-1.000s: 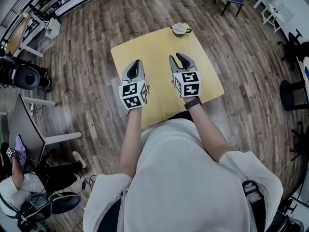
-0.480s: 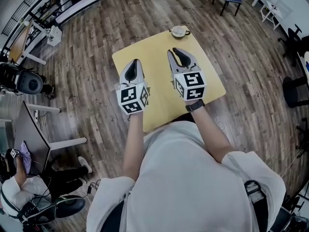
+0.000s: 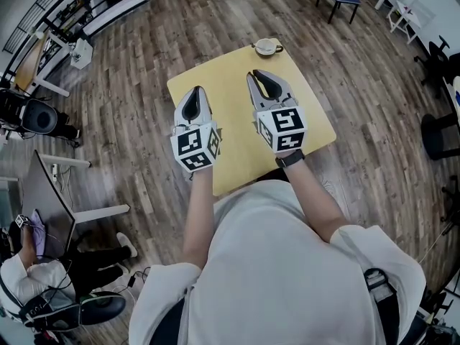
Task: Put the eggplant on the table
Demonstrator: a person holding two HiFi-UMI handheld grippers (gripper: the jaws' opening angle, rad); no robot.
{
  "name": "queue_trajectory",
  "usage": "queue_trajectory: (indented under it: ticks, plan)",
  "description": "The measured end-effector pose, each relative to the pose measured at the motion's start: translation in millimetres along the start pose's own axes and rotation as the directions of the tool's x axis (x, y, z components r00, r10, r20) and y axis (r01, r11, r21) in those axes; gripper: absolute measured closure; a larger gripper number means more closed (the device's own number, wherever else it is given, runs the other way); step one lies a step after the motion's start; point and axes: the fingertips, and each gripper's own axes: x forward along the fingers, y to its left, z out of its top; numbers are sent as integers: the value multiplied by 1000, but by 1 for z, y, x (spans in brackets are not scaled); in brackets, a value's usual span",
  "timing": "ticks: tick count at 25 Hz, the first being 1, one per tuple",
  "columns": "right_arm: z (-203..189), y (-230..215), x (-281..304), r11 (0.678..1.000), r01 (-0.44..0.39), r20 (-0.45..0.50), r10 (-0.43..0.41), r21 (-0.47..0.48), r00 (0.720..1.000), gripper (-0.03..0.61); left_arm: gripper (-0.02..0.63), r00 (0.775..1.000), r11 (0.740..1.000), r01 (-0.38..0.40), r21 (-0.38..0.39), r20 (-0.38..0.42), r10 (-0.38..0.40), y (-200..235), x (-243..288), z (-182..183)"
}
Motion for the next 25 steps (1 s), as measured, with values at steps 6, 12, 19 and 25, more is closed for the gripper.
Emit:
queue_trajectory:
  ticks: [6, 12, 19, 25]
  plan:
    - [3, 1, -4, 1000, 0, 12, 0, 5, 1000, 545, 604, 999, 999, -34, 12, 40, 34, 5, -6, 7]
    - [-1, 2, -5, 1000, 2, 9, -2, 1, 1000, 551, 604, 999, 1000, -19, 18, 46, 18, 0, -8, 9]
    - [-4, 3, -4, 1000, 7, 3, -7, 1, 1000, 552, 604, 999, 1000, -5, 16, 45, 5, -2, -7, 8]
    - [-6, 0, -7, 1000, 21, 2, -21, -2, 1000, 552, 604, 998, 999, 14, 36, 60, -16, -7, -8, 13]
